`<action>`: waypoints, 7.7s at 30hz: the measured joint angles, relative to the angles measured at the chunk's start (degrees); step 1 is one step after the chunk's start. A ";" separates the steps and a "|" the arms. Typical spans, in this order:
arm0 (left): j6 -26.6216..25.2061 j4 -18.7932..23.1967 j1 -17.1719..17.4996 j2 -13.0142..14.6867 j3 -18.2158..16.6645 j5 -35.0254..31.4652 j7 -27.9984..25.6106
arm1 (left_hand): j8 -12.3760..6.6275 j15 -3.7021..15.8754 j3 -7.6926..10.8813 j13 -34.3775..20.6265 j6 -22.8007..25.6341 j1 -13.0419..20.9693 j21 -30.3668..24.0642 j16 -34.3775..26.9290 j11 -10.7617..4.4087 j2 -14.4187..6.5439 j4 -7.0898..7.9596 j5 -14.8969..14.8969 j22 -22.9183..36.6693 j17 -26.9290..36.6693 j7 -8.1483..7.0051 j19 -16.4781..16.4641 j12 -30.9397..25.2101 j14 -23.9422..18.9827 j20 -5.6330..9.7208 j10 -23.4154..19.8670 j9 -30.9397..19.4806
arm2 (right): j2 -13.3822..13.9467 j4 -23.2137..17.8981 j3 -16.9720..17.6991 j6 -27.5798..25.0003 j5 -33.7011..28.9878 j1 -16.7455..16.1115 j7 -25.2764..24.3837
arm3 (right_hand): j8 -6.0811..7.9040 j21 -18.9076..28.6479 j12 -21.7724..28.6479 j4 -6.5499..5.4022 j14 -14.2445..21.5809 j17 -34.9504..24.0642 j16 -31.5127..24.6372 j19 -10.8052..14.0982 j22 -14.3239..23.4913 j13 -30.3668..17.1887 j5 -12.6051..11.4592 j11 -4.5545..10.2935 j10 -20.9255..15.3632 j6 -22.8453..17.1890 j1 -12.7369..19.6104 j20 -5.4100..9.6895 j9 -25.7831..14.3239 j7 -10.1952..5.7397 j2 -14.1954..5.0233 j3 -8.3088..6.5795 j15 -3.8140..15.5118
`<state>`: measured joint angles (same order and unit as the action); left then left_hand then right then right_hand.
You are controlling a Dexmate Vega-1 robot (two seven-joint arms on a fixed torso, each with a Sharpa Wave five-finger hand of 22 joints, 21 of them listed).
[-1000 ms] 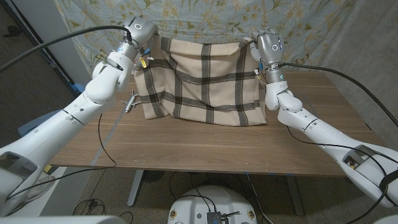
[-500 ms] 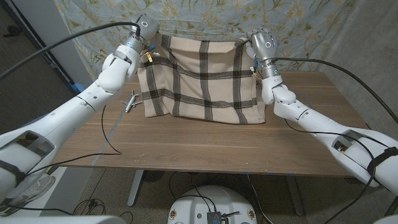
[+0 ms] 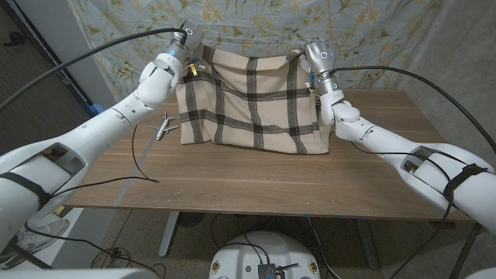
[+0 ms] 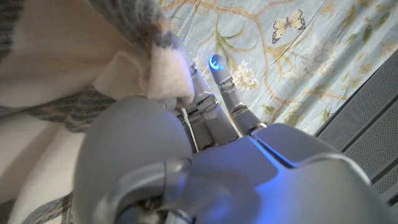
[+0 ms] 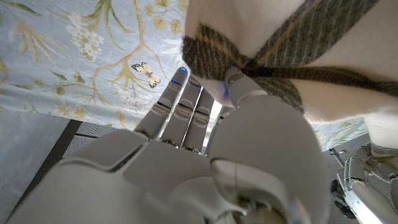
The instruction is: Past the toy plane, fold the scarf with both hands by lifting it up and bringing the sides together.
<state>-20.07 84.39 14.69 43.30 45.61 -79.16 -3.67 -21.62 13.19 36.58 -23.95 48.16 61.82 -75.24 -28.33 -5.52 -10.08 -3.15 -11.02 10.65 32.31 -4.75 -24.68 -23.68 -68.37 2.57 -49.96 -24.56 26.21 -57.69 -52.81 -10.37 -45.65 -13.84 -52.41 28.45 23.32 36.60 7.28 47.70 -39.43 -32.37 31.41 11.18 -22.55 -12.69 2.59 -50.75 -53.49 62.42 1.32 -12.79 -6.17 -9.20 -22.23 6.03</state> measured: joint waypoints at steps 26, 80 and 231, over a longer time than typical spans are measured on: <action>-3.77 -13.76 -8.79 -5.46 12.65 -7.75 4.77 | 7.99 -1.61 -2.75 -1.45 -7.56 -2.56 -0.86 6.97 -6.12 4.10 -5.59 1.33 -0.54 -6.00 -3.86 2.60 10.11 5.55 -0.12 1.61 4.92 | -3.05 7.44 -7.78 -4.96 1.76 6.24 7.93 | -6.61 0.21 -7.78 0.22 -7.58 3.27 9.27 -2.79 0.01 4.21 0.45 2.63 11.76 10.50 -2.27 -1.35 1.62 -3.23 1.66 -1.99 -2.11; -14.28 1.94 4.29 0.74 8.25 -0.50 7.33 | 11.47 -9.81 -14.82 9.32 -22.33 -27.53 19.41 17.62 1.22 3.23 9.44 1.05 -1.06 -19.78 -2.78 12.20 12.88 33.44 -7.72 17.88 12.85 | 8.75 -24.52 -2.38 -17.90 1.43 -5.03 35.93 | -17.23 -1.48 -21.33 -9.81 -18.16 9.47 18.62 -7.36 -0.25 8.72 2.32 -1.69 26.45 25.30 -25.99 -6.36 1.45 0.52 3.93 3.95 -3.36; -2.76 -4.02 11.88 3.06 3.91 36.88 7.88 | 11.42 -13.90 -4.55 13.28 -56.49 -51.85 40.14 18.13 2.96 2.22 14.12 -3.13 -0.35 -22.08 -1.18 28.30 12.89 74.13 -9.84 56.98 14.01 | 6.08 -31.33 -2.31 -35.85 24.39 -12.76 41.86 | -8.08 9.98 2.81 0.45 12.79 -2.92 -18.52 15.26 3.34 -0.38 1.90 0.58 -5.77 4.31 -1.65 0.75 0.12 5.49 -1.90 -1.37 3.97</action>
<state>-22.82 80.37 26.58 46.36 49.52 -42.29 4.20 -10.20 -0.71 32.03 -10.67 -8.34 9.97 -35.09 -10.20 -2.56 -7.86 10.97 -14.14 10.29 10.23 -5.93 3.61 -10.79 5.76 -7.27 7.02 -10.55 32.28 -89.02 -55.12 -46.21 -21.26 -26.60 -10.55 20.36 33.29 39.41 7.72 60.49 -42.35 -50.89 46.67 14.51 -22.93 -10.79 3.17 -56.53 -49.18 60.77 2.07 -12.67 -0.68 -11.10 -23.60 10.01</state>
